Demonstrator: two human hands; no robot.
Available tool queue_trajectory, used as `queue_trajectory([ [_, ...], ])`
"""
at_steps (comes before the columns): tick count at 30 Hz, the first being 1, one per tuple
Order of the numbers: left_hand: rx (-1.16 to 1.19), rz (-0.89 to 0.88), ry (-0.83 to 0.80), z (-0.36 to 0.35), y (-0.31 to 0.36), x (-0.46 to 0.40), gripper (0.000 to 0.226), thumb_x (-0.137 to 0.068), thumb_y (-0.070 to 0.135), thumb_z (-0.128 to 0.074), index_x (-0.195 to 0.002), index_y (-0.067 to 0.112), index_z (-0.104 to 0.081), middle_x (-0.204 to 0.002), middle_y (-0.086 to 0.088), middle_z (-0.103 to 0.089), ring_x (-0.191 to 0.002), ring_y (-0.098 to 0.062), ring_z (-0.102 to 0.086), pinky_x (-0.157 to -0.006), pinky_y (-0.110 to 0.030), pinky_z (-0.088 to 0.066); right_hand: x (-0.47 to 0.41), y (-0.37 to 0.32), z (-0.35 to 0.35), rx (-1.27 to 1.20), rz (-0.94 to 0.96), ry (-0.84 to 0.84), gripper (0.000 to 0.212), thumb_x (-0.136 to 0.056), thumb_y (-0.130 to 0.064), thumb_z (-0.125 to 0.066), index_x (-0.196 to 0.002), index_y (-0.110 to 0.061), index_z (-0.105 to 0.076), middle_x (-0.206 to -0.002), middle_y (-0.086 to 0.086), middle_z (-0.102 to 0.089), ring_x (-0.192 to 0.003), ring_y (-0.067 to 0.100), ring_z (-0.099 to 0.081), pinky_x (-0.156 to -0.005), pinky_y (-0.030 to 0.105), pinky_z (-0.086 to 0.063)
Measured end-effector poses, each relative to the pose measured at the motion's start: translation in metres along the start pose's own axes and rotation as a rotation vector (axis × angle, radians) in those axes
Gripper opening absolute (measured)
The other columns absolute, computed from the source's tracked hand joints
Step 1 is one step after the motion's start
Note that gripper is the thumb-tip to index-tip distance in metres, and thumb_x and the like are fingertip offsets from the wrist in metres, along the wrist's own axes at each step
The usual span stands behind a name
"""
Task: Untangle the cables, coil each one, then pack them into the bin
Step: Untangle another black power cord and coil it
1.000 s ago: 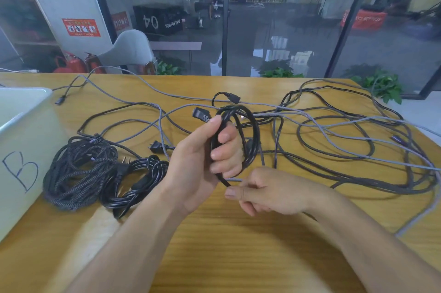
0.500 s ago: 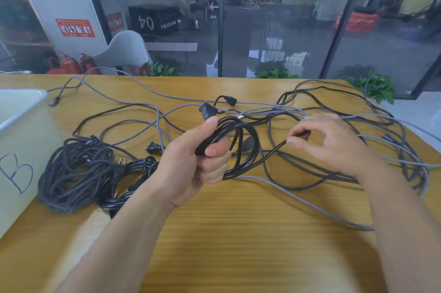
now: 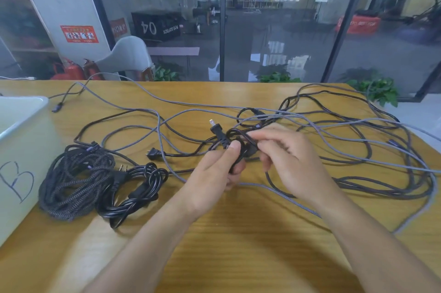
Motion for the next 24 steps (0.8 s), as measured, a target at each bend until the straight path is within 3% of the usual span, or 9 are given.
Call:
queue_trajectory([
  [1,-0.003,-0.009,0.021,0.001,-0.001,-0.001,0.050,-0.111,0.043,-0.029,-0.076,0.010,-0.044,-0.061,0.004,-0.027,-0.054,-0.012,-0.022,-0.051,-0.022,-0.022,0.001,0.000,-0.002,0.003,0.007,-0.017,0.028,-0.099,-0.008,-0.060,-0.103,-0.027,-0.081,-0.088,-0.010,-0.069,-0.076,0.016,-0.067,-0.062,0.027,-0.055],
  [3,-0.003,-0.023,0.057,0.003,-0.001,-0.002,0.050,-0.111,0.044,-0.030,-0.078,0.010,-0.045,-0.061,0.005,-0.028,-0.055,-0.012,-0.023,-0.052,-0.022,-0.022,0.003,-0.001,-0.004,-0.011,0.014,-0.013,0.024,-0.097,-0.009,-0.068,-0.111,-0.023,-0.080,-0.092,-0.004,-0.075,-0.086,0.022,-0.071,-0.072,0.034,-0.062],
  [8,0.034,-0.081,0.112,0.002,0.004,-0.001,0.048,-0.103,0.049,-0.040,-0.068,0.017,-0.040,-0.063,0.004,-0.024,-0.057,-0.012,-0.021,-0.050,-0.020,-0.021,0.009,-0.005,-0.011,-0.158,-0.001,-0.066,0.016,-0.096,-0.003,-0.071,-0.109,-0.012,-0.073,-0.093,0.002,-0.080,-0.091,0.020,-0.077,-0.086,0.034,-0.061],
  [11,0.051,-0.081,0.147,0.008,0.001,-0.003,0.057,-0.108,0.042,-0.041,-0.074,-0.004,-0.049,-0.065,0.000,-0.022,-0.057,-0.014,-0.019,-0.050,-0.021,-0.020,0.011,-0.011,-0.013,-0.227,0.002,-0.157,0.015,-0.099,0.000,-0.064,-0.111,-0.009,-0.064,-0.101,0.002,-0.081,-0.100,0.019,-0.076,-0.092,0.030,-0.059],
  [13,0.079,-0.070,0.173,0.011,-0.001,-0.004,0.060,-0.107,0.043,-0.042,-0.080,-0.010,-0.050,-0.065,0.000,-0.023,-0.057,-0.014,-0.020,-0.050,-0.022,-0.020,0.011,-0.015,-0.009,-0.010,0.081,-0.145,0.008,-0.101,-0.012,-0.066,-0.107,-0.017,-0.064,-0.100,-0.007,-0.078,-0.099,0.012,-0.072,-0.085,0.021,-0.055],
  [15,0.136,-0.063,0.223,0.018,-0.001,-0.003,0.054,-0.107,0.044,-0.042,-0.081,-0.002,-0.051,-0.064,0.003,-0.029,-0.053,-0.011,-0.024,-0.050,-0.020,-0.021,0.010,-0.014,-0.002,0.361,0.165,-0.122,0.005,-0.101,-0.032,-0.064,-0.099,-0.027,-0.066,-0.094,-0.014,-0.072,-0.094,0.003,-0.066,-0.073,0.015,-0.046],
  [18,0.255,-0.078,0.289,0.033,0.000,-0.002,0.045,-0.108,0.044,-0.041,-0.079,0.012,-0.054,-0.065,0.003,-0.030,-0.055,-0.012,-0.024,-0.051,-0.022,-0.021,0.007,0.002,0.000,0.595,0.066,-0.352,0.030,-0.104,-0.050,-0.046,-0.092,-0.033,-0.068,-0.091,-0.014,-0.068,-0.091,0.004,-0.060,-0.080,0.028,-0.048],
  [22,0.368,-0.122,0.329,0.042,0.002,-0.003,0.044,-0.108,0.045,-0.041,-0.075,0.020,-0.052,-0.067,0.002,-0.034,-0.056,-0.015,-0.028,-0.057,-0.026,-0.026,0.027,-0.001,-0.031,0.459,0.000,-0.755,0.032,-0.112,-0.037,-0.041,-0.101,-0.030,-0.071,-0.104,-0.023,-0.071,-0.092,0.009,-0.064,-0.087,0.035,-0.049],
  [24,0.480,-0.140,0.261,0.038,0.005,-0.003,0.043,-0.109,0.046,-0.039,-0.077,0.020,-0.050,-0.069,0.001,-0.033,-0.059,-0.016,-0.027,-0.061,-0.031,-0.023,0.035,-0.005,-0.047,0.422,0.020,-0.846,0.026,-0.112,-0.035,-0.042,-0.109,-0.032,-0.068,-0.092,-0.016,-0.073,-0.074,0.012,-0.058,-0.072,0.029,-0.046],
])
Point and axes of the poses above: each hand's wrist, its own x-axis away from the middle knuckle, its own z-axis out of the back of the hand, y = z × x, the point moved 6 cm from there along -x, towards the middle knuckle
